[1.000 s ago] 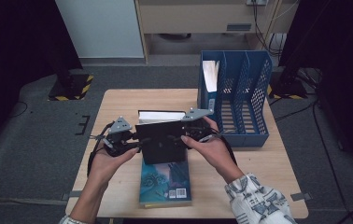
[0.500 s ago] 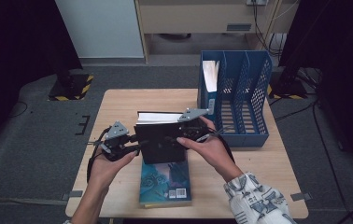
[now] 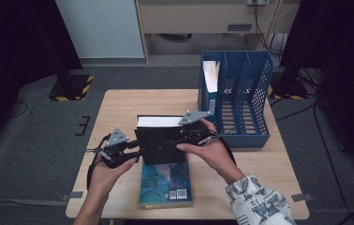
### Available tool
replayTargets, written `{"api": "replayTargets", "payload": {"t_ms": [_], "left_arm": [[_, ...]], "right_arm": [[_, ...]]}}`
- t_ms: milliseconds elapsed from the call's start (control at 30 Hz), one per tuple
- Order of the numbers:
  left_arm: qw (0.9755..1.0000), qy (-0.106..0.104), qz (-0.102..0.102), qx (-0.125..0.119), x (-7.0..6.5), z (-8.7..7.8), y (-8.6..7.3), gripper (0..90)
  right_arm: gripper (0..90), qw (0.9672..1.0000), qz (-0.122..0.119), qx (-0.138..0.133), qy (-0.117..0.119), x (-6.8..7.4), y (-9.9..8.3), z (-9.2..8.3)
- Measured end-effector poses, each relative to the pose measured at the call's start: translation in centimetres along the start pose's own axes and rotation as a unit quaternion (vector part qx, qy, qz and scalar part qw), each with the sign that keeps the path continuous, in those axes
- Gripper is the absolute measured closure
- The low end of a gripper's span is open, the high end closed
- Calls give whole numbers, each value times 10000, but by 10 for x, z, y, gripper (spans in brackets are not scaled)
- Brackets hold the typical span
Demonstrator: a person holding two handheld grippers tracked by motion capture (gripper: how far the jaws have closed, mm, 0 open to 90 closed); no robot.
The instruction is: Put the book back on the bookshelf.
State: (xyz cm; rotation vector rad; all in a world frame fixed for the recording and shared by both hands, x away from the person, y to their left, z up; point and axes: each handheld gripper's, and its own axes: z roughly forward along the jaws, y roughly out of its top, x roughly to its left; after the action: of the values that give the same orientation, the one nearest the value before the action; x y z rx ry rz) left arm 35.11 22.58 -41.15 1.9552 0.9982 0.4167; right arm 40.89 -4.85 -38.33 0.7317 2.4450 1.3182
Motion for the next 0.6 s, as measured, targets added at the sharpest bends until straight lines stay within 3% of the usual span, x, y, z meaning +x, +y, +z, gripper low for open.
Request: {"api": "replayTargets", "payload": {"t_ms": [400,600], "left_arm": [[9999,75,-109,18,7,1,-4,525],[9995,248,-182,-12,12,5,-1,526]], "right_arm": [[245,10000,-38,-42,-3,6,-3,-4],[255,10000,3,-62,19,11,-4,-7]]}}
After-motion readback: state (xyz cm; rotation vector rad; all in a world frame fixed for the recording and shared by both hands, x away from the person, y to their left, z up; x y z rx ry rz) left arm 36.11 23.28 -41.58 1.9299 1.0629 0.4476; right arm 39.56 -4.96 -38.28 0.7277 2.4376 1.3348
